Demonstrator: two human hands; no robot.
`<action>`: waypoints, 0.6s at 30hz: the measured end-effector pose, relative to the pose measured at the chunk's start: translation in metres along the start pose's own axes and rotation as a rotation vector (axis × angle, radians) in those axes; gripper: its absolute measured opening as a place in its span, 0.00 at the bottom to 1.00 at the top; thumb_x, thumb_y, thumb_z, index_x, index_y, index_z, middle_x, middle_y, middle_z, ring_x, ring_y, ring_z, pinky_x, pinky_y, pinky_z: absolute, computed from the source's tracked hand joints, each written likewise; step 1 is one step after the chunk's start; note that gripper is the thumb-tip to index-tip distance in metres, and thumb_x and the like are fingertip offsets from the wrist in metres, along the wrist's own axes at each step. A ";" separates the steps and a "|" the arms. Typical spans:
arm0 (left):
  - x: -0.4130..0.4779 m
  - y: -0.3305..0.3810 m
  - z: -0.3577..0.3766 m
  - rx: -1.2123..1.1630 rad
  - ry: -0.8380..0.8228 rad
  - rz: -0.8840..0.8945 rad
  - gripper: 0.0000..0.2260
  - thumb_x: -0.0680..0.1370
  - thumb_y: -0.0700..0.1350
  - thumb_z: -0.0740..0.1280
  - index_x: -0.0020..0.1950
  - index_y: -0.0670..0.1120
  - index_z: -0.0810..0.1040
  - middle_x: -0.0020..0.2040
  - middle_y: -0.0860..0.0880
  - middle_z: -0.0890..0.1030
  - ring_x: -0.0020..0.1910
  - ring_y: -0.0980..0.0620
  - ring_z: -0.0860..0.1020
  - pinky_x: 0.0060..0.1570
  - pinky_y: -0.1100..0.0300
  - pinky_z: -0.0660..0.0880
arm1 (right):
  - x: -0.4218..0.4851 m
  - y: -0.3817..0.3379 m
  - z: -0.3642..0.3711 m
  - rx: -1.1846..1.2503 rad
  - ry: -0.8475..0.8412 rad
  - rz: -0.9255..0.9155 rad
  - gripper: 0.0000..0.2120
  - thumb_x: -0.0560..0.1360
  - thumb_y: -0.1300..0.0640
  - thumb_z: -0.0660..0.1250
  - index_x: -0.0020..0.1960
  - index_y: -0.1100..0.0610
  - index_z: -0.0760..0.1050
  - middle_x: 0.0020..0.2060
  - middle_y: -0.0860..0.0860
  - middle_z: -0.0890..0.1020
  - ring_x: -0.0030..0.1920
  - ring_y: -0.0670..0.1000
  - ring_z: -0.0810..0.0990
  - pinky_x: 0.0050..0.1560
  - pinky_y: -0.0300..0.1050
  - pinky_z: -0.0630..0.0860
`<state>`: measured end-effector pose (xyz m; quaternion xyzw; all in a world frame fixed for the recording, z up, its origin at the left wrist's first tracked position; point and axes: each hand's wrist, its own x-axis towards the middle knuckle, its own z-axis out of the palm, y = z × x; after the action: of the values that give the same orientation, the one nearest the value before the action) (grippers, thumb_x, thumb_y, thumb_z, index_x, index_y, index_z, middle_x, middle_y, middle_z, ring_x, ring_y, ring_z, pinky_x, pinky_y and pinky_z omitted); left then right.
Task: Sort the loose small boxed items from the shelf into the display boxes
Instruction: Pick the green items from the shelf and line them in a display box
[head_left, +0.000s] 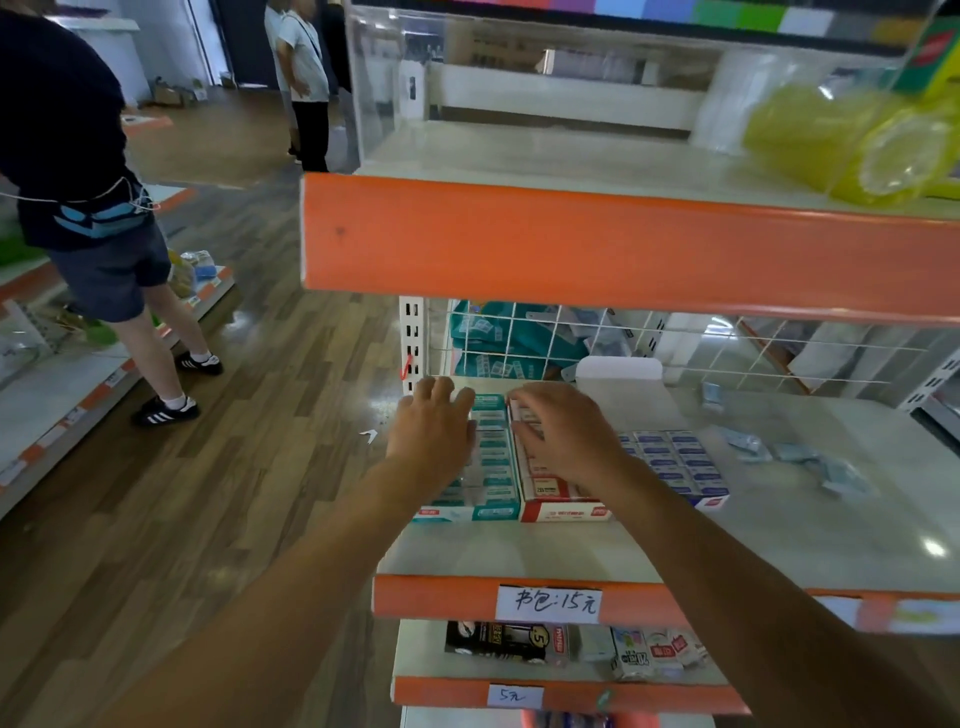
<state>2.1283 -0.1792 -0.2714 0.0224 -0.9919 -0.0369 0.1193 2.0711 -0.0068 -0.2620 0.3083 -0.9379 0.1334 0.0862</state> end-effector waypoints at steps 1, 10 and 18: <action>0.002 0.010 -0.001 0.024 0.020 0.022 0.17 0.81 0.54 0.55 0.68 0.50 0.65 0.68 0.47 0.68 0.68 0.46 0.65 0.64 0.50 0.68 | -0.003 0.005 -0.003 -0.009 0.024 0.025 0.17 0.78 0.46 0.63 0.65 0.48 0.72 0.60 0.47 0.78 0.60 0.50 0.76 0.62 0.54 0.73; 0.030 0.117 -0.012 0.022 0.036 0.108 0.20 0.81 0.53 0.56 0.71 0.49 0.63 0.69 0.45 0.66 0.67 0.45 0.64 0.63 0.50 0.67 | -0.054 0.081 -0.044 -0.184 0.026 0.238 0.24 0.80 0.43 0.57 0.74 0.48 0.61 0.72 0.50 0.67 0.72 0.55 0.62 0.70 0.60 0.62; 0.041 0.229 -0.007 0.030 -0.026 0.244 0.19 0.80 0.50 0.58 0.70 0.47 0.64 0.70 0.43 0.64 0.69 0.42 0.61 0.63 0.48 0.65 | -0.115 0.168 -0.077 -0.208 -0.011 0.415 0.25 0.79 0.43 0.56 0.74 0.47 0.58 0.73 0.49 0.64 0.73 0.53 0.60 0.70 0.57 0.61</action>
<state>2.0826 0.0458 -0.2367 -0.0973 -0.9892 -0.0077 0.1095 2.0675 0.2102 -0.2503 0.0992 -0.9903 0.0494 0.0833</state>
